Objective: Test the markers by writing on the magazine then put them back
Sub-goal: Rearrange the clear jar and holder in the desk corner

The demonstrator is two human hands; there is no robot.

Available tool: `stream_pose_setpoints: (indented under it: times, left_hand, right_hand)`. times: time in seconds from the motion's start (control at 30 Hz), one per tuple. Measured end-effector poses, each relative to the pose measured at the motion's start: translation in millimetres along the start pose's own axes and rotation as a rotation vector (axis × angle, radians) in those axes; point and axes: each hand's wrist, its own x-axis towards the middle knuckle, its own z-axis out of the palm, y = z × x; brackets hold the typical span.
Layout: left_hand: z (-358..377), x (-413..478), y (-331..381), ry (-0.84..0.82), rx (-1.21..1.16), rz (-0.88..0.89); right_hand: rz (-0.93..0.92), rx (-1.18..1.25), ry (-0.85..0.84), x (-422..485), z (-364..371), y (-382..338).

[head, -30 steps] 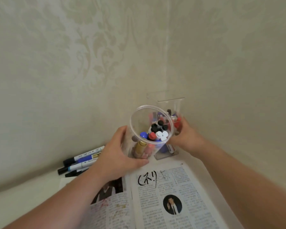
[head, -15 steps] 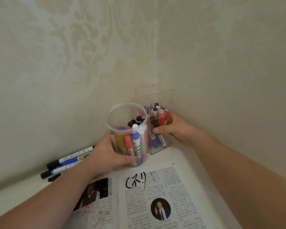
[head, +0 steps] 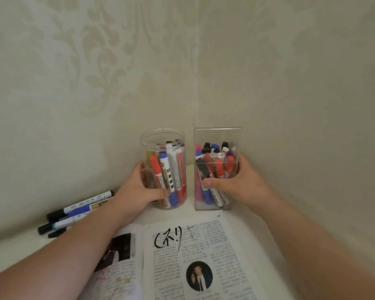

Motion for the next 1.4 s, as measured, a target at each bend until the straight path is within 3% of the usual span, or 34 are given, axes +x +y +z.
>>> stream_pose_setpoints:
  times: [0.1, 0.17, 0.2, 0.27, 0.3, 0.37, 0.43, 0.5, 0.87, 1.0, 1.4]
  left_hand:
    - [-4.3, -2.3, 2.8, -0.031, 0.049, -0.014]
    - [-3.8, -13.3, 14.7, 0.065, 0.143, 0.058]
    - [-1.1, -23.0, 22.5, 0.178, 0.194, 0.148]
    - [11.0, -46.6, 38.0, 0.409, 0.276, 0.503]
    - [20.6, -56.6, 44.6, 0.423, 0.334, 0.669]
    - [45.0, -71.1, 50.4, 0.255, 0.456, 0.840]
    - [65.0, -71.7, 45.3, 0.096, 0.548, 0.736]
    - [76.8, -67.4, 37.9, 0.081, 0.552, 0.583]
    - [73.5, -50.5, 57.3, 0.043, 0.741, 0.545]
    - [66.7, -40.6, 78.2, 0.056, 0.609, 0.420]
    - [61.0, -23.7, 137.6, 0.091, 0.382, 0.425]
  right_hand:
    - [-0.034, 0.133, 0.025, -2.7, -0.2, -0.6]
    - [-0.053, 0.321, 0.053, 0.0, -2.1, -2.9]
    - [-0.066, 0.392, 0.066, 1.8, -3.7, -3.8]
    - [-0.092, 0.446, 0.067, 5.7, -5.4, -4.8]
    - [-0.094, 0.432, 0.066, 6.6, -5.8, -5.4]
    - [-0.087, 0.392, 0.091, 8.4, -5.8, -4.8]
    - [-0.087, 0.353, 0.112, 9.8, -5.3, -5.5]
    - [-0.094, 0.307, 0.132, 11.0, -5.8, -8.7]
    - [0.001, 0.123, 0.168, 8.2, -5.9, -45.2]
    - [0.074, 0.063, 0.189, 10.4, -10.6, -52.8]
    - [0.019, 0.103, 0.138, -6.1, -11.4, -37.8]
